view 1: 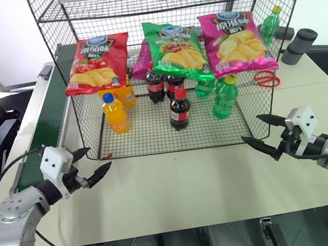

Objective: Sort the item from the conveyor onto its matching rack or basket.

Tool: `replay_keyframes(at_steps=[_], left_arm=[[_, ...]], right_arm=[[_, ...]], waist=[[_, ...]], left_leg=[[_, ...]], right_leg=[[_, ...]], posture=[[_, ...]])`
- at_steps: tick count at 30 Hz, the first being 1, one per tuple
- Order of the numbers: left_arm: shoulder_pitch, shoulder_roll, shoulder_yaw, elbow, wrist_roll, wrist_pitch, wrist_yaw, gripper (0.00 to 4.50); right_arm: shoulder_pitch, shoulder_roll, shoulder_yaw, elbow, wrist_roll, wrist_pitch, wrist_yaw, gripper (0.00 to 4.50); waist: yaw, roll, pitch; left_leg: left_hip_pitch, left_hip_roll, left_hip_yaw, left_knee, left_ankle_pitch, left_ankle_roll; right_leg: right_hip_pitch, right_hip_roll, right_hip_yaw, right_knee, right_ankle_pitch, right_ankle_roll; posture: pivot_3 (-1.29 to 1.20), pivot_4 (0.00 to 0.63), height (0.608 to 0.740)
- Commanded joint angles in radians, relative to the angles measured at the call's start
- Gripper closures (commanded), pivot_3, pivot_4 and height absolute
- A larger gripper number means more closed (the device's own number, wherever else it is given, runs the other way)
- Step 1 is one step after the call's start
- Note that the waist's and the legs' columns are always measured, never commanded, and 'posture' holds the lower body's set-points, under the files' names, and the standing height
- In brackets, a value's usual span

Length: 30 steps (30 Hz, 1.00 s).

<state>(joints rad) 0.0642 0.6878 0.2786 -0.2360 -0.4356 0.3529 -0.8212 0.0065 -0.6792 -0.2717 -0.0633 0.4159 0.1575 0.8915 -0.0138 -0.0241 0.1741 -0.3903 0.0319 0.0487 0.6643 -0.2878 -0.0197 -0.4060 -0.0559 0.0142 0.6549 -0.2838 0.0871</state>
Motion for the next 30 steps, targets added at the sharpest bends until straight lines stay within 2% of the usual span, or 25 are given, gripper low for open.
replay_keyframes(at_steps=[1,30], left_arm=[[-0.01,-0.008,0.007,-0.005,0.003,-0.026,0.011,0.0],[0.042,-0.02,0.063,-0.023,-0.019,-0.023,0.041,0.0]], right_arm=[[-0.014,0.01,-0.005,-0.018,0.006,-0.024,-0.003,0.04],[-0.033,-0.004,-0.026,0.014,0.011,-0.04,-0.001,0.04]], waist=[[0.001,0.0,0.0],[0.001,0.0,0.0]], left_leg=[[0.0,0.0,0.0,0.0,0.0,0.0],[0.0,0.0,0.0,0.0,0.0,0.0]], right_leg=[[0.0,0.0,0.0,0.0,0.0,0.0],[0.0,0.0,0.0,0.0,0.0,0.0]], posture=[[0.0,0.15,0.74],[0.0,0.15,0.74]])
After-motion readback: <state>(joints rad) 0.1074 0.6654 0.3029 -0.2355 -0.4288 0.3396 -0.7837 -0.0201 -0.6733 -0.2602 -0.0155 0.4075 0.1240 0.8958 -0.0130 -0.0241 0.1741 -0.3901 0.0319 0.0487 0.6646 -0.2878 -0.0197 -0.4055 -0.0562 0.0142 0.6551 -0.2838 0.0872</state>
